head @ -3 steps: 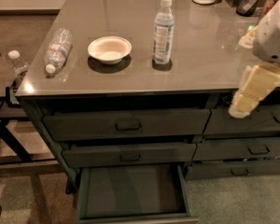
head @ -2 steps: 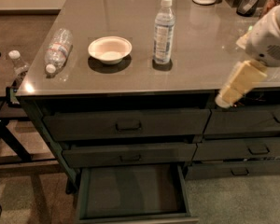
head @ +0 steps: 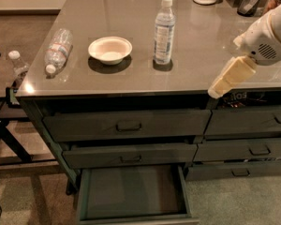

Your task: Place blue plastic bottle into bottom drawer

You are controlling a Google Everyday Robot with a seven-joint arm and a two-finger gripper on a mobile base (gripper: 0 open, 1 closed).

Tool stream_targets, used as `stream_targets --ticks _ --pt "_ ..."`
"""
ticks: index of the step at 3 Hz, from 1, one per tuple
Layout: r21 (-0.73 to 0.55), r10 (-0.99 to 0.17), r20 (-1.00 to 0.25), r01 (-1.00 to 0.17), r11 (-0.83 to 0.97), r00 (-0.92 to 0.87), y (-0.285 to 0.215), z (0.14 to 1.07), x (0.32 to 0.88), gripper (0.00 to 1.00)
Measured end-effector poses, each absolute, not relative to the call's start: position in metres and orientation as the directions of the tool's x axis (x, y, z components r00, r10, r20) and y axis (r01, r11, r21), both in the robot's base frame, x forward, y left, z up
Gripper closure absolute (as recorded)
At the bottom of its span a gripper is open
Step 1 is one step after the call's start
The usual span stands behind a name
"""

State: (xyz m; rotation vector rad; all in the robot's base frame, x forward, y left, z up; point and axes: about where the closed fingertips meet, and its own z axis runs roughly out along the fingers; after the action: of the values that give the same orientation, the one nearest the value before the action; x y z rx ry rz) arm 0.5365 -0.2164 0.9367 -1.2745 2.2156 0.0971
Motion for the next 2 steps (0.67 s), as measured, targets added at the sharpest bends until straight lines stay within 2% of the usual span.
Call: stream_targets --ticks 1,2 --pt "-0.182 -0.731 -0.561 -0.804 0.566 -0.388 -0.209 0.928 0.547 0.0" --pt "-0.153 -0.658 -0.626 -0.762 0.629 -0.417 -0.204 0.909 0.588 0.0"
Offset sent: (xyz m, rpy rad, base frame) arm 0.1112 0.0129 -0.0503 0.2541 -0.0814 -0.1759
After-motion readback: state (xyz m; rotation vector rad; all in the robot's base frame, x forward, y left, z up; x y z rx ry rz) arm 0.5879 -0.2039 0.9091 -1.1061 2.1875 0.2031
